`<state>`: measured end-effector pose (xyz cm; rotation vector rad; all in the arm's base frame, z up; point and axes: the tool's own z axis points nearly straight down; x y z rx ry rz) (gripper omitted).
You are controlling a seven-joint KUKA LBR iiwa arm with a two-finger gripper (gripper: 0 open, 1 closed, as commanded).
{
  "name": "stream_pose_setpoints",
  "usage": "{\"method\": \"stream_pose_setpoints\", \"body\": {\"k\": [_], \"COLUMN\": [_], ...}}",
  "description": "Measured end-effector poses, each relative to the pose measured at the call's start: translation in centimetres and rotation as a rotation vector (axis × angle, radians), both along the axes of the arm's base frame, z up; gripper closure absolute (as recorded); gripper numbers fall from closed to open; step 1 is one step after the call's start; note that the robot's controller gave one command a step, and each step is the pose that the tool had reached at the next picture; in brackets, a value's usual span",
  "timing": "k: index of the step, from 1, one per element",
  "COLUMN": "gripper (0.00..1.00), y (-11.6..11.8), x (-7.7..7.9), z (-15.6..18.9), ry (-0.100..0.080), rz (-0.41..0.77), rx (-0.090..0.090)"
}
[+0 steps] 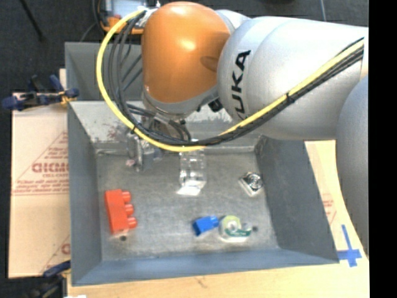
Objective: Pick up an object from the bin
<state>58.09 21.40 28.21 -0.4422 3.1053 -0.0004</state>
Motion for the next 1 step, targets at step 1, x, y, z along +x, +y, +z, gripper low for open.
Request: {"method": "stream_pose_setpoints", "body": {"k": [1], "gripper": [1.0], "y": [-3.9], "x": [3.58], "z": [4.15], "ry": [-0.006], "rz": [0.39], "rx": [-0.002]}}
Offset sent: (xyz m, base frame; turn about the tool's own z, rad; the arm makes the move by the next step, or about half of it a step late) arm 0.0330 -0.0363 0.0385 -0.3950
